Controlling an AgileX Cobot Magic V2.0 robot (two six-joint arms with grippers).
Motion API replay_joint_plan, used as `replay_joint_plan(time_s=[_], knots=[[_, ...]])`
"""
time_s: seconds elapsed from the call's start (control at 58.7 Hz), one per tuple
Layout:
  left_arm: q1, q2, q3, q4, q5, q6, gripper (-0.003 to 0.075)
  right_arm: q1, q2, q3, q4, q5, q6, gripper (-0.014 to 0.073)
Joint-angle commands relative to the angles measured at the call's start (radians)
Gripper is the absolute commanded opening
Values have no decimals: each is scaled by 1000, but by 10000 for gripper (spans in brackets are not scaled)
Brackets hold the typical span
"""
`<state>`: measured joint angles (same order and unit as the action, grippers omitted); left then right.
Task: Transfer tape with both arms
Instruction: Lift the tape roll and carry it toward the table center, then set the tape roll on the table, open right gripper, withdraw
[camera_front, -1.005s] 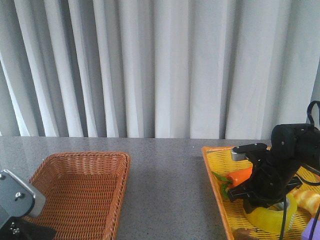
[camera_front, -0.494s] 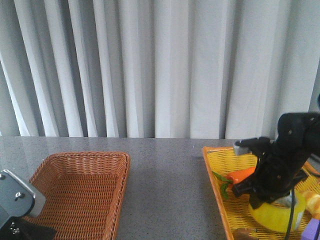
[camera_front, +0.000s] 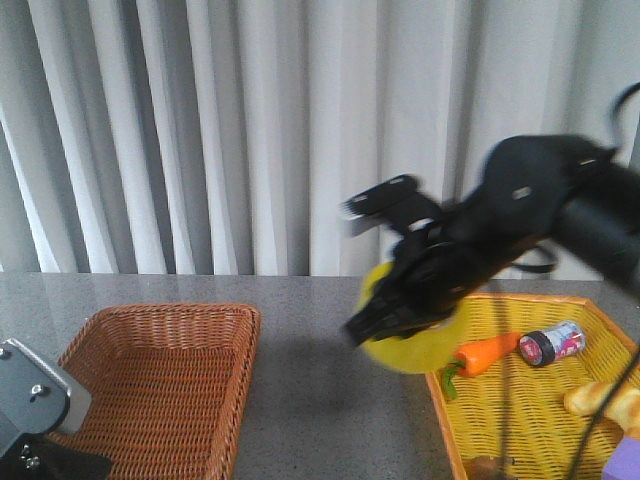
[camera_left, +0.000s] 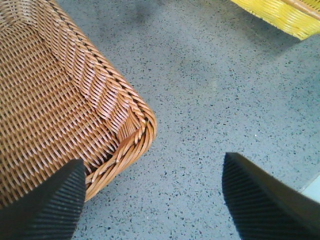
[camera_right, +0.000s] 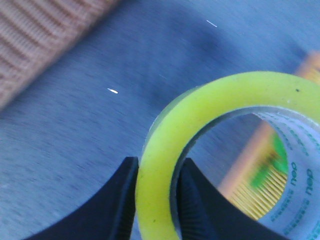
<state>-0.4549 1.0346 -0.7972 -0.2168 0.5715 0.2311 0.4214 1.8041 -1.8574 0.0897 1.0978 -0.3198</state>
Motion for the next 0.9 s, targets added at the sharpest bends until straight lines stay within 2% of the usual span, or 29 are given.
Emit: replay_joint_plan(time_s=[0.0,0.153,0.596,0.886], knots=[[-7,-13,-34,-18,-59,-1,553,73,-2,-34,-35,-107,-15,178],[-7,-13,-34,-18,-59,-1,553,133,83,-34,-80,-118,7,181],[-7,-13,-34,-18,-59,-1,553,133,238,-35,-90,-162,-12,216],[-7,-13,-34,-18,-59,-1,553,133,225,-36,-78,-171,-12,416]])
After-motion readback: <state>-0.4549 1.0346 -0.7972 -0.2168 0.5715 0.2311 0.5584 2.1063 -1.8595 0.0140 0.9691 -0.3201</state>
